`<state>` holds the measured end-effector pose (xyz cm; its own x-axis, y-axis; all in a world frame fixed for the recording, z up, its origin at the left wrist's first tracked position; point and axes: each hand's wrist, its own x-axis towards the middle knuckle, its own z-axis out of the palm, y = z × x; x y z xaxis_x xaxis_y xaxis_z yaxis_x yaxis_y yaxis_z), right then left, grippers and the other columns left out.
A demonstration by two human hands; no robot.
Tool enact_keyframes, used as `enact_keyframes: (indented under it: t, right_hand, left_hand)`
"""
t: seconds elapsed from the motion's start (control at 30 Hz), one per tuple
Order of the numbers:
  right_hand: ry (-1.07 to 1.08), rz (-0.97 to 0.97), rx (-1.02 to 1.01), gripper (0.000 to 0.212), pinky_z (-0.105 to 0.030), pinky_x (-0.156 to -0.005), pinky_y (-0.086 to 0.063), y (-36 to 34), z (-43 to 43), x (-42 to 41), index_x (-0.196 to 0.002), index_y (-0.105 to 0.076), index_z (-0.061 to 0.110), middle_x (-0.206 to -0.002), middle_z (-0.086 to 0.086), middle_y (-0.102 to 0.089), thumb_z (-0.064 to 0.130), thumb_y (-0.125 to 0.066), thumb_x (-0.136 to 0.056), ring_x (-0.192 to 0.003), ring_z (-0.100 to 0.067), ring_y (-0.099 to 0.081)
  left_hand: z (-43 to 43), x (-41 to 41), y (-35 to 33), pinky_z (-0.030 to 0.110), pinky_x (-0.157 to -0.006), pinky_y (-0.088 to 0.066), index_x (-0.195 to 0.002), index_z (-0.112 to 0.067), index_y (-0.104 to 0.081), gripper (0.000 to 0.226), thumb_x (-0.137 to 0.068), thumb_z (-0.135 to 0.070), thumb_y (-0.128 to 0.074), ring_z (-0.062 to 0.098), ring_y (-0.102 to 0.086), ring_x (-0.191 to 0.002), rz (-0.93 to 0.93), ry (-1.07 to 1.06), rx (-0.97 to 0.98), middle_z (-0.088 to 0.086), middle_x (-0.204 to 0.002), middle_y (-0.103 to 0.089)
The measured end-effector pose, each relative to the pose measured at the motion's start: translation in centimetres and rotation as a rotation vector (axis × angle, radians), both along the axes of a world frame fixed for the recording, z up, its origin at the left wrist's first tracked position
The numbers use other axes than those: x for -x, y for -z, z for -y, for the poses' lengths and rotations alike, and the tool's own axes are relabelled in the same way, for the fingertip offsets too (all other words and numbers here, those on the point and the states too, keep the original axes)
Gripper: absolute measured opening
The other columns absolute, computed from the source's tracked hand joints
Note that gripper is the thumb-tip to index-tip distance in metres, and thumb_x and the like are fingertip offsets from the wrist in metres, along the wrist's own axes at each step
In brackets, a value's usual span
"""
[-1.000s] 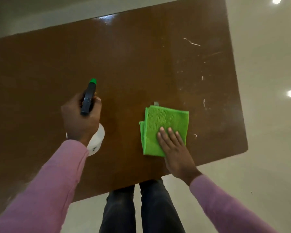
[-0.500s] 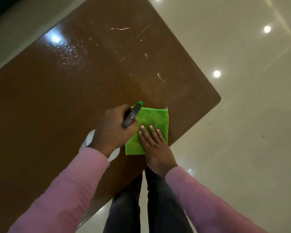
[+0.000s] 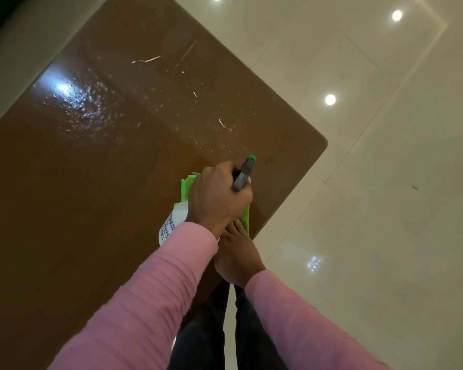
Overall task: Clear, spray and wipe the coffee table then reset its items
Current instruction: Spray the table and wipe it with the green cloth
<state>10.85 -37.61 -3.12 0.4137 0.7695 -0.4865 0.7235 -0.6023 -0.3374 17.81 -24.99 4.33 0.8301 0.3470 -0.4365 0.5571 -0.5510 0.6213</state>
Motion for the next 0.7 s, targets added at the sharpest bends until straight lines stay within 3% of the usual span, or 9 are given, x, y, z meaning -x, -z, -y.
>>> enact_keyframes:
  t: [0.2,0.3,0.43,0.7]
  right_hand:
    - [0.055,-0.019,-0.005,0.071,-0.050,-0.116,-0.006,0.7,0.2,0.2,-0.152,-0.020,0.015,-0.158,-0.002,-0.013,0.029,-0.046,-0.087,-0.146,-0.029,-0.004]
    - [0.043,-0.007,0.002,0.073,-0.049,-0.116,-0.011,0.7,0.4,0.3,-0.152,-0.019,0.015,-0.160,-0.002,-0.015,0.031,-0.043,-0.086,-0.146,-0.029,-0.010]
    - [0.049,-0.016,0.003,0.076,-0.046,-0.117,-0.008,0.8,0.5,0.3,-0.153,-0.016,0.017,-0.160,-0.002,-0.015,0.030,-0.049,-0.086,-0.147,-0.030,-0.010]
    - [0.043,-0.009,0.010,0.080,-0.043,-0.114,-0.011,0.6,0.5,0.2,-0.153,-0.020,0.017,-0.160,0.000,-0.017,0.031,-0.055,-0.082,-0.146,-0.028,-0.015]
  left_hand:
    - [-4.0,0.1,-0.4,0.027,-0.049,-0.034,-0.066,-0.017,-0.059,0.029,-0.088,-0.035,-0.061,0.021,-0.053,-0.052,0.050,-0.173,-0.027,-0.003,-0.054,-0.054]
    - [-6.3,-0.1,-0.6,0.028,-0.050,-0.031,-0.068,-0.017,-0.059,0.026,-0.087,-0.034,-0.062,0.021,-0.052,-0.055,0.054,-0.226,-0.075,-0.003,-0.056,-0.054]
    - [-9.2,-0.5,-0.6,0.028,-0.048,-0.029,-0.062,-0.013,-0.058,0.032,-0.089,-0.030,-0.061,0.020,-0.047,-0.049,0.053,-0.282,-0.069,0.001,-0.052,-0.051]
    - [-14.6,-1.8,-0.9,0.032,-0.051,-0.042,-0.066,-0.016,-0.059,0.025,-0.088,-0.028,-0.061,0.026,-0.052,-0.055,0.129,-0.359,-0.082,0.001,-0.056,-0.052]
